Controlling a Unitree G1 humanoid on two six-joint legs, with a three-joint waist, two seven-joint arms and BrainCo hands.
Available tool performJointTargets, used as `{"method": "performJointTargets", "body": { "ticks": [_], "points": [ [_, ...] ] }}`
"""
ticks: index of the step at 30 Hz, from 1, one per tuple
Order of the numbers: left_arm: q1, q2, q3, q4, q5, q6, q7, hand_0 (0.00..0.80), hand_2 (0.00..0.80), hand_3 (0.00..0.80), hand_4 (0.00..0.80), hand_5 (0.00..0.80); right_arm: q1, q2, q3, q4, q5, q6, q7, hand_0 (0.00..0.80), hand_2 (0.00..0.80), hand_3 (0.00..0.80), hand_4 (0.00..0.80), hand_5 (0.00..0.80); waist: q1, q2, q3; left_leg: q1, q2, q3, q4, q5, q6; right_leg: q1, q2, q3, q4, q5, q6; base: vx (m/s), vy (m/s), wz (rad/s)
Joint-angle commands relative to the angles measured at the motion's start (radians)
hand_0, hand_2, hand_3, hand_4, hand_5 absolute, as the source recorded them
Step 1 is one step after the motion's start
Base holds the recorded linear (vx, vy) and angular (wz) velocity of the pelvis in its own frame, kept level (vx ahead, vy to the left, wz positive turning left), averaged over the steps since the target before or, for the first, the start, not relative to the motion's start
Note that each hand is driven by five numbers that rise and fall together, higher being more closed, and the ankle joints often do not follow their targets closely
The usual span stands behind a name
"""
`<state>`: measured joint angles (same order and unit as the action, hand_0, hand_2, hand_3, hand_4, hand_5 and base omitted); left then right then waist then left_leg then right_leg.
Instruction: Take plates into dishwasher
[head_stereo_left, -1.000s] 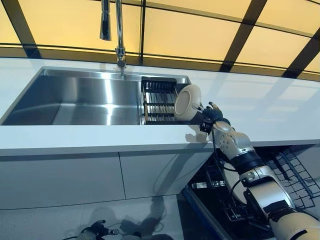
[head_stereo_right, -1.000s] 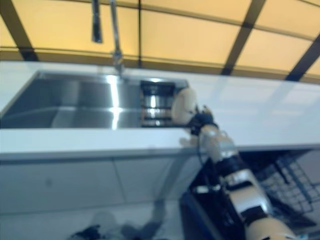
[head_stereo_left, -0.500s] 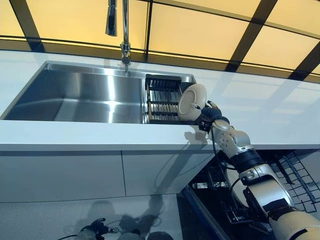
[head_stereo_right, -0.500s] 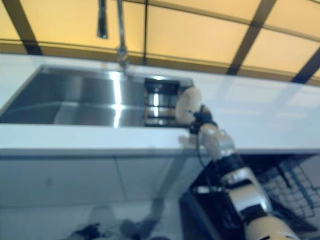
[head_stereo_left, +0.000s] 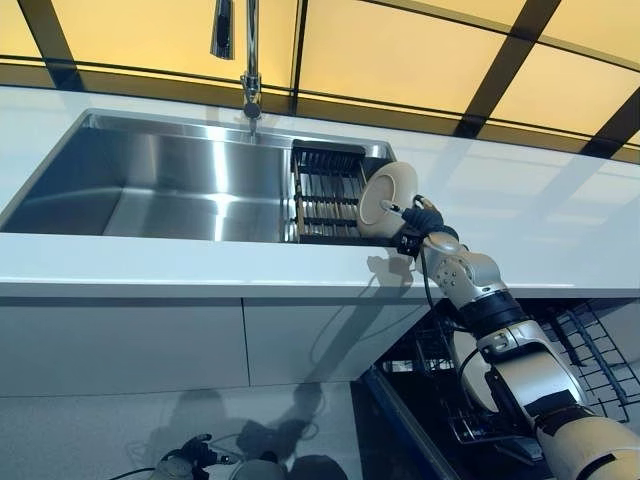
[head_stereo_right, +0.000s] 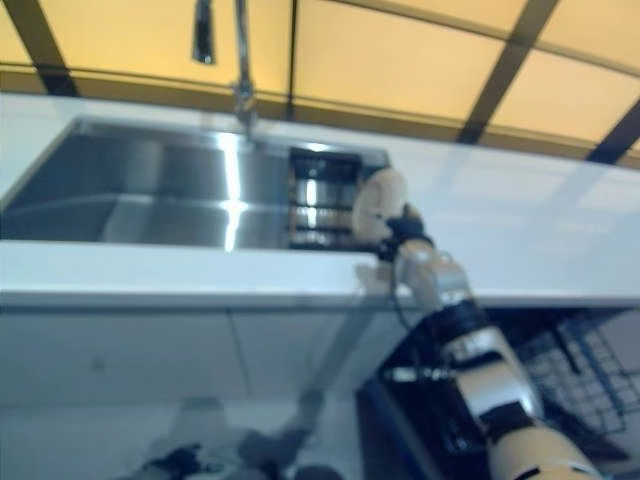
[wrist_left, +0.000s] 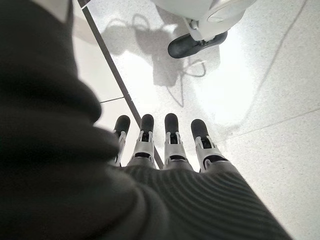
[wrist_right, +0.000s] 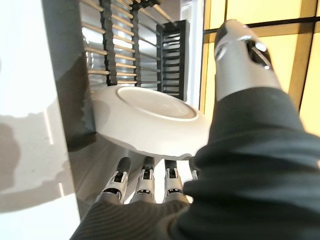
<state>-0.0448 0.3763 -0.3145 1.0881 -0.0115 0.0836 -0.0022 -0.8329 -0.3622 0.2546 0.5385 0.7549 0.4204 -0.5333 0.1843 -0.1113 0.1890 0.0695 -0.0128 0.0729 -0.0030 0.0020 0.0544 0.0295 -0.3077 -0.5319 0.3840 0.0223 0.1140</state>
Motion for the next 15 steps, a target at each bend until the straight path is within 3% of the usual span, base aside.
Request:
{"method": "performJointTargets", "body": {
  "ticks": [1, 15],
  "points": [
    [-0.032, 0.003, -0.031, -0.017, 0.048, -0.007, 0.000, 0.000, 0.000, 0.000, 0.000, 0.000, -0.138, -0.050, -0.002, 0.064, -0.012, -0.014, -0.017, 0.000, 0.000, 0.000, 0.000, 0.000, 0.030, 0.025, -0.007, 0.035, -0.072, 0.087, -0.056, -0.148, 0.099, 0.006, -0.013, 0.007, 0.175, 0.012, 0.003, 0.000, 0.000, 0.00],
    [-0.040, 0.012, -0.028, -0.051, 0.021, 0.001, 0.008, 0.000, 0.000, 0.000, 0.000, 0.000, -0.159, -0.046, -0.006, 0.103, 0.034, -0.002, -0.069, 0.000, 0.000, 0.000, 0.000, 0.000, 0.037, 0.022, 0.024, 0.003, -0.070, 0.091, -0.030, -0.152, 0.098, -0.007, -0.011, 0.014, 0.179, 0.006, -0.002, -0.001, 0.000, 0.00]
  ]
}}
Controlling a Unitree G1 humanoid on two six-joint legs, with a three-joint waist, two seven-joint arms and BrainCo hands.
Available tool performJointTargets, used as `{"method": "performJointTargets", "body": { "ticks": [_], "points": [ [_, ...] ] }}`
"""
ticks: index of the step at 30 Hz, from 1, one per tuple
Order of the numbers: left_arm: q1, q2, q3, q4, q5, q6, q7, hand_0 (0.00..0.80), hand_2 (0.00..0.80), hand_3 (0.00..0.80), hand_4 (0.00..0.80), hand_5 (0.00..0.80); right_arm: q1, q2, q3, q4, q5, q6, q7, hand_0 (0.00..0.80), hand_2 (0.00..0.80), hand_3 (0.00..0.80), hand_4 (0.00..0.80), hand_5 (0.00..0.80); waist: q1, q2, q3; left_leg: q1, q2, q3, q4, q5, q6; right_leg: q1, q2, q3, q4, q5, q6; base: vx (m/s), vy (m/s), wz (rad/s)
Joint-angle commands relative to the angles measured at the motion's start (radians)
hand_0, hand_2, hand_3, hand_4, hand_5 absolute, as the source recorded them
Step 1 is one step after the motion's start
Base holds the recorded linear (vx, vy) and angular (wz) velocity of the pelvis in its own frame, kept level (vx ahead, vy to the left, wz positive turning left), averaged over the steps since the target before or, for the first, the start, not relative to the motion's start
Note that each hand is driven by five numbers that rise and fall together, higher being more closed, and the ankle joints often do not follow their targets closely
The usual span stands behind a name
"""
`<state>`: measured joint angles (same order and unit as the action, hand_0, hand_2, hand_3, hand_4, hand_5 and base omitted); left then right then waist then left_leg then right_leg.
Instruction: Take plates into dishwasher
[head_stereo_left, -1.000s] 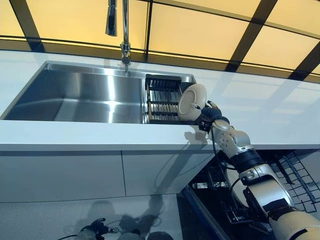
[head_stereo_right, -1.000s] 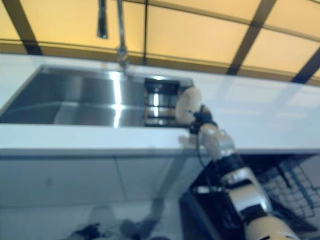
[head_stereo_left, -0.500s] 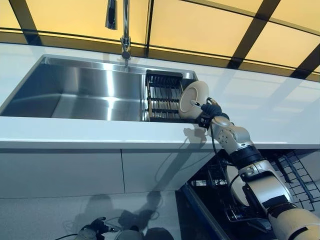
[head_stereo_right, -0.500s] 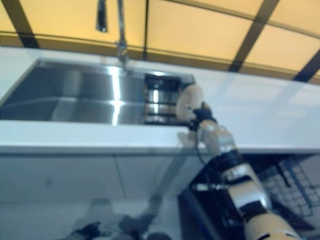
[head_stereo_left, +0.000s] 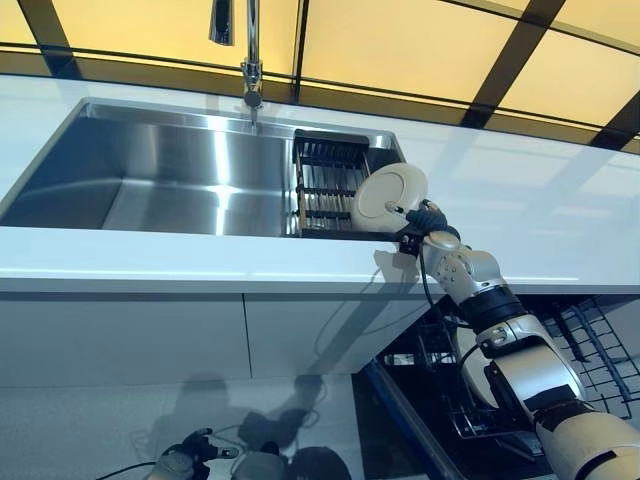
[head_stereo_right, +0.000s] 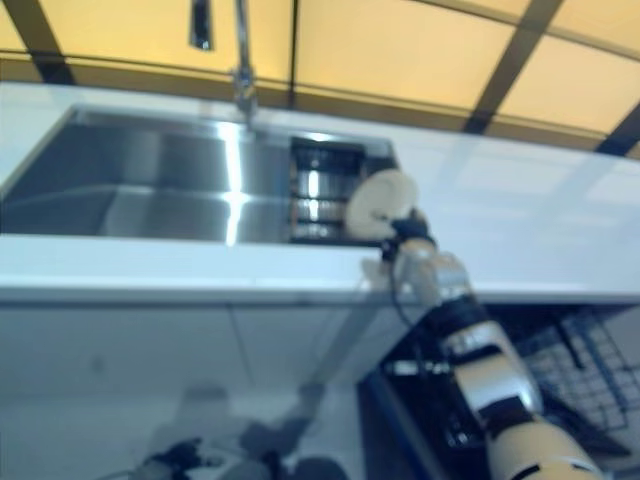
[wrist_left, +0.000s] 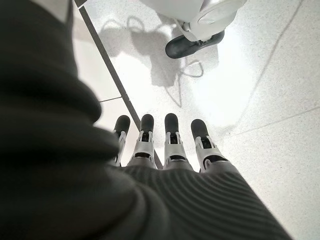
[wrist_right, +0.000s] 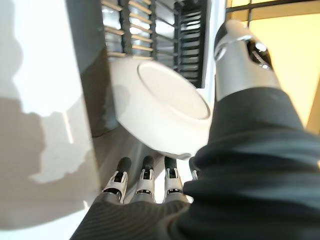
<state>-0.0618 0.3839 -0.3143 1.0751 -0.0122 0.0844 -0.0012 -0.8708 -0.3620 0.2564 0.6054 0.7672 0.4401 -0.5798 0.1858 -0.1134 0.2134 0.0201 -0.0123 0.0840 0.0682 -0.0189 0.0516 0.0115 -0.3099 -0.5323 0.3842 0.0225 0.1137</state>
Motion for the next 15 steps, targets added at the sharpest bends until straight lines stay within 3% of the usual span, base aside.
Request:
{"method": "performJointTargets", "body": {
  "ticks": [1, 15],
  "points": [
    [-0.023, 0.004, -0.029, -0.037, 0.020, 0.000, 0.009, 0.000, 0.000, 0.000, 0.000, 0.000, -0.122, -0.046, -0.006, 0.038, 0.020, -0.022, -0.023, 0.000, 0.000, 0.000, 0.000, 0.000, 0.037, 0.024, 0.002, 0.051, -0.070, 0.079, -0.100, -0.130, 0.100, 0.012, -0.007, 0.015, 0.176, 0.004, -0.003, 0.000, 0.000, 0.00],
    [-0.033, 0.008, -0.028, -0.039, 0.021, -0.010, 0.010, 0.000, 0.000, 0.000, 0.000, 0.000, -0.146, -0.062, -0.012, 0.059, -0.009, -0.059, -0.003, 0.000, 0.000, 0.000, 0.000, 0.000, 0.045, 0.022, 0.013, 0.030, -0.069, 0.078, -0.093, -0.129, 0.096, 0.018, 0.000, 0.007, 0.156, 0.007, -0.005, 0.000, 0.000, 0.00]
  ]
}}
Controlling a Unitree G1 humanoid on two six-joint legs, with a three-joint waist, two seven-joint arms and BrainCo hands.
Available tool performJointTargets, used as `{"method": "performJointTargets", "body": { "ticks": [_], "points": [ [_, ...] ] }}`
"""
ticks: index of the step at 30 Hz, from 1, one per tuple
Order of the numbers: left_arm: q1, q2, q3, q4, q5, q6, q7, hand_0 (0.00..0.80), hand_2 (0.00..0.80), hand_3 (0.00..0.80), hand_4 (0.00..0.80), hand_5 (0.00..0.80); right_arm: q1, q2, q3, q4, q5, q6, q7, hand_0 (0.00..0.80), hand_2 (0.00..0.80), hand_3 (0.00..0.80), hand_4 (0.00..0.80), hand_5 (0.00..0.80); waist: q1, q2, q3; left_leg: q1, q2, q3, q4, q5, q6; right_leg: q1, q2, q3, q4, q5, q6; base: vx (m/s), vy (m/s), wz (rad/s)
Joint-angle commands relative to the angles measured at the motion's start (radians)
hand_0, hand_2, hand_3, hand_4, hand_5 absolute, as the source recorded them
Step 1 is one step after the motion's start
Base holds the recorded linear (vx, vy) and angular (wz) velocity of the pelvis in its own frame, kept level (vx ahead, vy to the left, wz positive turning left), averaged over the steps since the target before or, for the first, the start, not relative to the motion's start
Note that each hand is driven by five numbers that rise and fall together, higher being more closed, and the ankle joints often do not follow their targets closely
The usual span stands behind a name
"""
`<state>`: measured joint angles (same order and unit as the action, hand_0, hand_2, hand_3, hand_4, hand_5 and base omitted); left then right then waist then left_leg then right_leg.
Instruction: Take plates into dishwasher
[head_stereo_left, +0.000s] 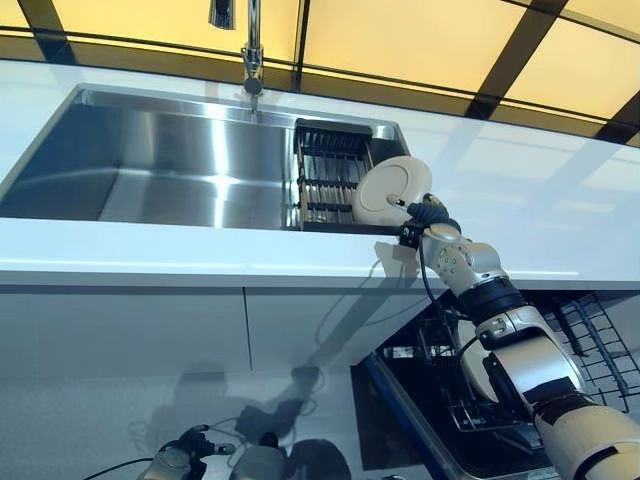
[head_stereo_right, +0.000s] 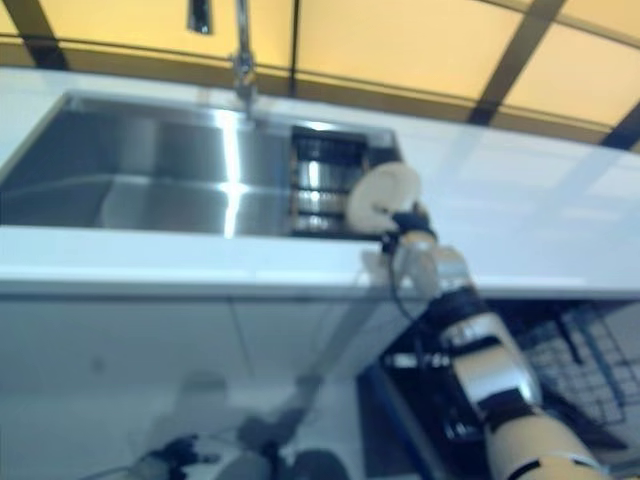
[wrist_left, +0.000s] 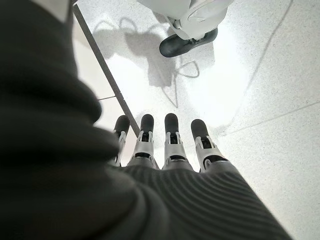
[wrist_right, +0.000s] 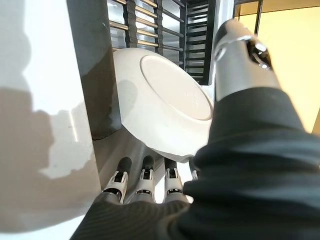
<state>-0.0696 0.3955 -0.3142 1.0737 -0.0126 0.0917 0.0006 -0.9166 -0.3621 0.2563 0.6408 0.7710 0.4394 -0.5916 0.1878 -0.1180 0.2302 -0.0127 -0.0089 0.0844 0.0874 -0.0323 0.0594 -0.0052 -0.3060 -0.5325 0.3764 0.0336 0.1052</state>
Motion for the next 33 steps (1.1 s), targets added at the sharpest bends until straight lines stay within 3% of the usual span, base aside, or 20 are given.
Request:
{"method": "performJointTargets", "body": {
  "ticks": [1, 16, 26, 33],
  "points": [
    [-0.025, -0.005, -0.031, -0.036, 0.017, -0.020, 0.010, 0.000, 0.000, 0.000, 0.000, 0.000, -0.100, -0.060, -0.010, 0.022, -0.025, -0.064, 0.017, 0.000, 0.000, 0.000, 0.000, 0.000, 0.042, 0.027, -0.004, 0.064, -0.073, 0.079, -0.112, -0.116, 0.088, 0.034, -0.004, 0.007, 0.165, -0.005, 0.003, 0.000, 0.000, 0.00],
    [-0.018, -0.018, -0.037, -0.031, 0.016, -0.026, 0.017, 0.000, 0.000, 0.000, 0.000, 0.000, -0.075, -0.046, -0.036, -0.034, -0.114, -0.157, -0.054, 0.000, 0.000, 0.000, 0.000, 0.000, 0.041, 0.034, -0.007, 0.062, -0.073, 0.082, -0.104, -0.122, 0.090, 0.044, -0.002, 0.006, 0.157, -0.006, 0.001, 0.000, 0.000, 0.00],
    [-0.019, -0.029, -0.047, -0.022, 0.014, -0.034, 0.016, 0.000, 0.000, 0.000, 0.000, 0.000, -0.073, -0.050, -0.041, -0.051, -0.221, -0.189, -0.090, 0.000, 0.000, 0.000, 0.000, 0.000, 0.044, 0.046, -0.012, 0.058, -0.076, 0.079, -0.098, -0.126, 0.092, 0.047, -0.005, 0.002, 0.156, -0.016, -0.005, 0.000, 0.000, 0.00],
    [-0.019, -0.032, -0.048, -0.025, 0.019, -0.035, 0.015, 0.000, 0.000, 0.000, 0.000, 0.000, -0.065, -0.041, -0.040, -0.055, -0.204, -0.187, -0.079, 0.000, 0.000, 0.000, 0.000, 0.000, 0.047, 0.048, -0.012, 0.050, -0.075, 0.079, -0.093, -0.127, 0.092, 0.048, -0.004, -0.001, 0.147, -0.020, -0.007, 0.000, 0.000, 0.00]
  ]
}}
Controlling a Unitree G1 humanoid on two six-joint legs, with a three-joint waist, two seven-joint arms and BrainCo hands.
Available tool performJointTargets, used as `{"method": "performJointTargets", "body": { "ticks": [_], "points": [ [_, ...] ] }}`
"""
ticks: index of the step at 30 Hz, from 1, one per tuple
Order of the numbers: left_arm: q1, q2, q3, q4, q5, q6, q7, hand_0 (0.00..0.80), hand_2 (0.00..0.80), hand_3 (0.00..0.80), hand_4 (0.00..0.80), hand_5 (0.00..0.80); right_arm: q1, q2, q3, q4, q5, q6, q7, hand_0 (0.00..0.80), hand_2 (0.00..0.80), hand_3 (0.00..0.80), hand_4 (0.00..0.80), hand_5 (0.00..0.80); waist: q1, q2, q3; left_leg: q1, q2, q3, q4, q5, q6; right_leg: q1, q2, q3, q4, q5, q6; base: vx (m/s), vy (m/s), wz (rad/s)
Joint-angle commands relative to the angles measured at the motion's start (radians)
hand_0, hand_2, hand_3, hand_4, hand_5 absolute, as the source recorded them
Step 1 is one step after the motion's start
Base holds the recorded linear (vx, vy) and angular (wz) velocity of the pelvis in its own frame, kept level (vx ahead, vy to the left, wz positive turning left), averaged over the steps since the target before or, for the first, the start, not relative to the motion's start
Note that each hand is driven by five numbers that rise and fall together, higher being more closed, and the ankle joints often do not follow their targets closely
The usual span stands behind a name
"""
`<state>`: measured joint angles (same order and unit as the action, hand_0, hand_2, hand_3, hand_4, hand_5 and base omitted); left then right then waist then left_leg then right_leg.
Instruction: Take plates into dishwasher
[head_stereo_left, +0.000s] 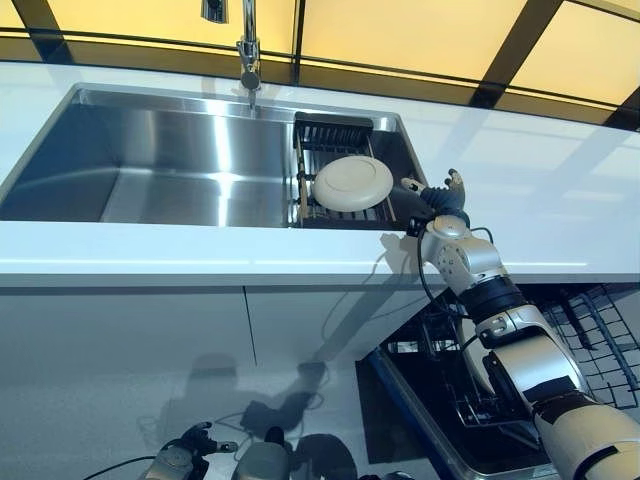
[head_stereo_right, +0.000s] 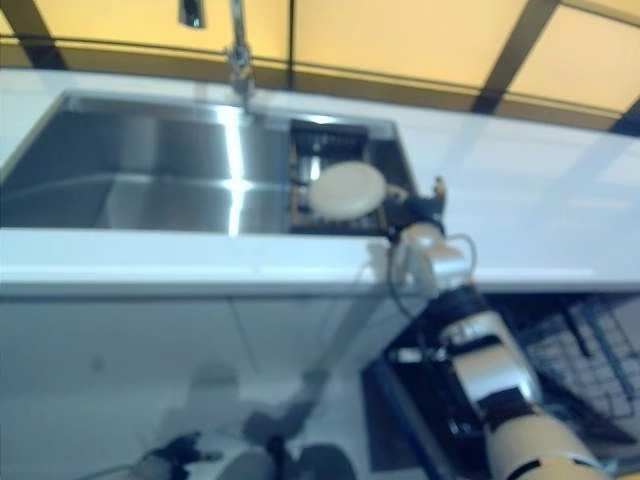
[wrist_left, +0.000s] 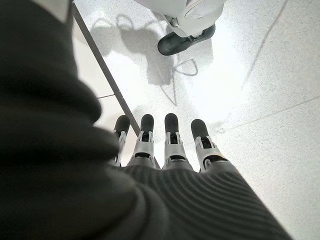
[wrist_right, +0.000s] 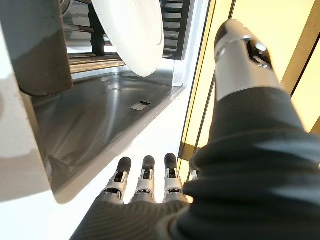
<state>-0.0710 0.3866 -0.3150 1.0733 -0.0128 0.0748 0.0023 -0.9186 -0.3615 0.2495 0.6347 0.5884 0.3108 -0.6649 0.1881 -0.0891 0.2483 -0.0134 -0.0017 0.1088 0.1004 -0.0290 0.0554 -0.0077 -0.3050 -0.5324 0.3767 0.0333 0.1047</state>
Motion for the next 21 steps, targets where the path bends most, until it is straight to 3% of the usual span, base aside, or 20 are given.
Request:
{"method": "performJointTargets", "body": {
  "ticks": [1, 7, 11, 13, 16, 21],
  "points": [
    [-0.018, -0.023, -0.045, -0.027, 0.020, -0.016, 0.013, 0.000, 0.000, 0.000, 0.000, 0.000, -0.061, -0.041, -0.032, -0.050, -0.019, -0.052, 0.009, 0.000, 0.000, 0.000, 0.000, 0.000, 0.047, 0.018, -0.029, 0.050, -0.082, 0.054, -0.105, -0.130, 0.096, 0.050, -0.005, -0.001, 0.147, -0.020, -0.007, 0.000, 0.000, 0.00],
    [-0.025, -0.016, -0.032, -0.033, 0.027, -0.005, 0.006, 0.000, 0.000, 0.000, 0.000, 0.000, -0.061, -0.060, 0.012, -0.047, -0.092, 0.004, 0.166, 0.000, 0.000, 0.000, 0.000, 0.000, 0.044, 0.012, -0.025, 0.046, -0.081, 0.058, -0.103, -0.130, 0.094, 0.048, -0.003, 0.000, 0.146, -0.021, -0.007, 0.000, 0.000, 0.00],
    [-0.025, -0.008, -0.023, -0.036, 0.032, -0.009, 0.005, 0.000, 0.000, 0.000, 0.000, 0.000, -0.081, -0.136, 0.067, -0.043, -0.391, 0.034, 0.316, 0.000, 0.000, 0.000, 0.000, 0.000, 0.043, 0.004, -0.023, 0.043, -0.080, 0.060, -0.101, -0.131, 0.094, 0.048, -0.004, -0.004, 0.149, -0.017, -0.005, 0.000, 0.000, 0.00],
    [-0.025, -0.004, -0.019, -0.036, 0.038, -0.012, 0.003, 0.000, 0.000, 0.000, 0.000, 0.000, -0.109, -0.203, 0.121, -0.033, -0.662, 0.008, 0.390, 0.000, 0.000, 0.000, 0.000, 0.000, 0.044, -0.001, -0.023, 0.042, -0.080, 0.061, -0.102, -0.130, 0.094, 0.049, -0.005, -0.006, 0.151, -0.015, -0.002, 0.001, 0.003, 0.03],
    [-0.020, 0.008, -0.011, -0.041, 0.049, -0.012, 0.002, 0.000, 0.000, 0.000, 0.000, 0.000, -0.159, -0.316, 0.221, -0.053, -0.898, -0.043, 0.473, 0.000, 0.000, 0.000, 0.000, 0.000, 0.047, -0.014, -0.025, 0.039, -0.078, 0.059, -0.107, -0.128, 0.095, 0.049, -0.003, -0.011, 0.149, -0.009, 0.006, 0.000, -0.004, 0.03],
    [-0.007, 0.031, 0.008, -0.041, 0.069, -0.023, -0.004, 0.000, 0.000, 0.000, 0.000, 0.000, -0.194, -0.428, 0.321, -0.121, -1.007, -0.086, 0.548, 0.000, 0.000, 0.000, 0.000, 0.000, 0.047, -0.036, -0.027, 0.038, -0.076, 0.056, -0.114, -0.127, 0.095, 0.049, 0.003, -0.015, 0.145, -0.003, 0.015, 0.003, -0.007, -0.02]
  ]
}}
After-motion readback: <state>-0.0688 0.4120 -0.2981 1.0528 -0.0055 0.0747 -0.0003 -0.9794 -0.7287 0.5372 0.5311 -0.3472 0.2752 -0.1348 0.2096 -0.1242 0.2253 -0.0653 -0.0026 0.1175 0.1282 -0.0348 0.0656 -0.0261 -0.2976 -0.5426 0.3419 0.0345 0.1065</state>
